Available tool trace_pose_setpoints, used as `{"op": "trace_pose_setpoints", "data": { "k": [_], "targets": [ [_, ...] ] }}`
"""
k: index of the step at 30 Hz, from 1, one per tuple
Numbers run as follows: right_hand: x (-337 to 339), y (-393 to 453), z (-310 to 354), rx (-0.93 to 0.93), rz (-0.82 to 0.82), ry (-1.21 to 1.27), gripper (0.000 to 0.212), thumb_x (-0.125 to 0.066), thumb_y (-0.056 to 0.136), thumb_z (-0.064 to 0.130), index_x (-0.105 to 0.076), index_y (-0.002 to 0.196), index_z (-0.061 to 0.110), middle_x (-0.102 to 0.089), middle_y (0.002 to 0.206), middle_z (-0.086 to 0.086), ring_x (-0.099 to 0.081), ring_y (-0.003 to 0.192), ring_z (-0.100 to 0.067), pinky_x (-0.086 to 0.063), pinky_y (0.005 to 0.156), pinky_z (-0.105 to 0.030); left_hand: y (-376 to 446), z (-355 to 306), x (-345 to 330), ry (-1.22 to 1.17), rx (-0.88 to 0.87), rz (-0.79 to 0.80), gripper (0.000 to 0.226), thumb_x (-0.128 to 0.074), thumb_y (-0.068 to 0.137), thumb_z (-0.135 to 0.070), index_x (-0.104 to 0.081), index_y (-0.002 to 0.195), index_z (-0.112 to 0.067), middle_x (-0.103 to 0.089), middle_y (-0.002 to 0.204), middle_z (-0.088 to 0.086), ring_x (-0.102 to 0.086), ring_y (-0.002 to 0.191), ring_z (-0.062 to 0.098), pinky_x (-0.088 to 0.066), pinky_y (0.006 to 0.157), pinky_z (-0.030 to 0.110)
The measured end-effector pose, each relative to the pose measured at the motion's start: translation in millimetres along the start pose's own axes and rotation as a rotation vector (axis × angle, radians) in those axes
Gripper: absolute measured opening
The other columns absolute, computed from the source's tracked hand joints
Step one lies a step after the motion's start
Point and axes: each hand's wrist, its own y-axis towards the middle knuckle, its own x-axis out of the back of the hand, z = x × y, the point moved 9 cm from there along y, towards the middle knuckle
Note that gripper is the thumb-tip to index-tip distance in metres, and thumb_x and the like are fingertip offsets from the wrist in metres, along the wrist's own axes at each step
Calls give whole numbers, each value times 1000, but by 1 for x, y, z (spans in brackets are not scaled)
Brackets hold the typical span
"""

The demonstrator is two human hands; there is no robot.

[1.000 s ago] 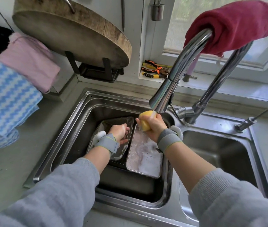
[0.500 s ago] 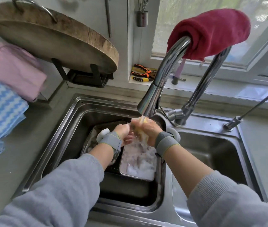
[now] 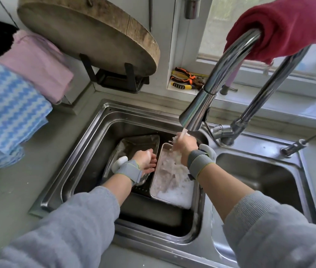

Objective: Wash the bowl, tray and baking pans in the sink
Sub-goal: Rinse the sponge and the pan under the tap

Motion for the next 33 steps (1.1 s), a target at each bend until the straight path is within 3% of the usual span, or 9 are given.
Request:
{"op": "trace_pose_setpoints", "data": {
  "k": [4, 7, 10, 13, 17, 23, 27, 30, 33],
  "targets": [
    [-3, -4, -4, -128, 59, 313, 41, -41, 97, 22, -42, 57, 17, -41, 45, 2, -37, 36, -11, -31, 38, -21, 1, -1, 2, -1, -20, -4, 34, -38, 100, -30, -55, 79, -8, -57, 84, 10, -56, 89, 24, -46, 99, 40],
    [-17, -2, -6, -197, 161, 531, 52, -37, 94, 21, -45, 43, 15, -36, 41, 1, -32, 36, -13, -27, 44, -19, 2, -2, 7, -11, -28, -17, 33, -39, 100, -31, -56, 87, -7, -55, 80, 8, -54, 72, 20, -50, 80, 36],
    [-18, -9, 0, -173, 170, 559, 12, -47, 89, 0, -58, 88, 6, -56, 70, -13, -58, 55, -21, -48, 50, -25, 2, -4, 10, 4, -29, -20, 32, -38, 100, -31, -56, 101, -5, -56, 83, 7, -55, 77, 20, -48, 81, 36],
    [-9, -6, -4, -164, 101, 677, 39, -56, 85, -8, -46, 120, 7, -55, 107, -24, -65, 97, -36, -57, 52, -28, -1, -9, 12, 24, -39, -23, 30, -36, 101, -30, -54, 103, -6, -56, 83, 6, -56, 82, 21, -46, 84, 36],
    [-5, -10, -19, -255, 72, 598, 13, -48, 82, 4, -56, 82, 14, -55, 79, -10, -55, 62, -19, -45, 41, -20, -4, -13, 13, 57, -52, -20, 30, -37, 100, -27, -56, 95, -5, -58, 100, 11, -56, 89, 23, -47, 73, 32],
    [-5, 0, -3, -228, -3, 583, 15, -57, 84, -6, -57, 87, 8, -59, 80, -11, -55, 70, -20, -53, 50, -23, -4, -10, 11, 68, -37, 0, 31, -37, 101, -30, -56, 99, -5, -59, 97, 11, -55, 97, 26, -46, 89, 37],
    [-24, -6, 14, -171, 169, 575, 27, -60, 91, 6, -48, 68, 14, -50, 46, 0, -38, 35, -9, -37, 35, -17, -7, -8, 13, 41, -35, 4, 29, -35, 102, -30, -53, 103, -7, -55, 82, 5, -53, 96, 25, -44, 86, 35],
    [-24, -19, 3, -137, 238, 436, 23, -59, 90, 11, -48, 71, 17, -49, 61, -3, -41, 42, -11, -30, 39, -19, -7, -4, 17, 30, -30, -2, 30, -35, 101, -29, -54, 96, -7, -55, 81, 5, -55, 84, 22, -46, 80, 33],
    [-17, -36, -10, -181, 245, 484, 5, -58, 89, 10, -56, 86, 13, -60, 70, -7, -53, 63, -16, -43, 55, -24, -7, -4, 20, 27, -34, -19, 30, -35, 102, -28, -54, 94, -7, -56, 81, 6, -55, 77, 20, -46, 81, 34]
  ]
}}
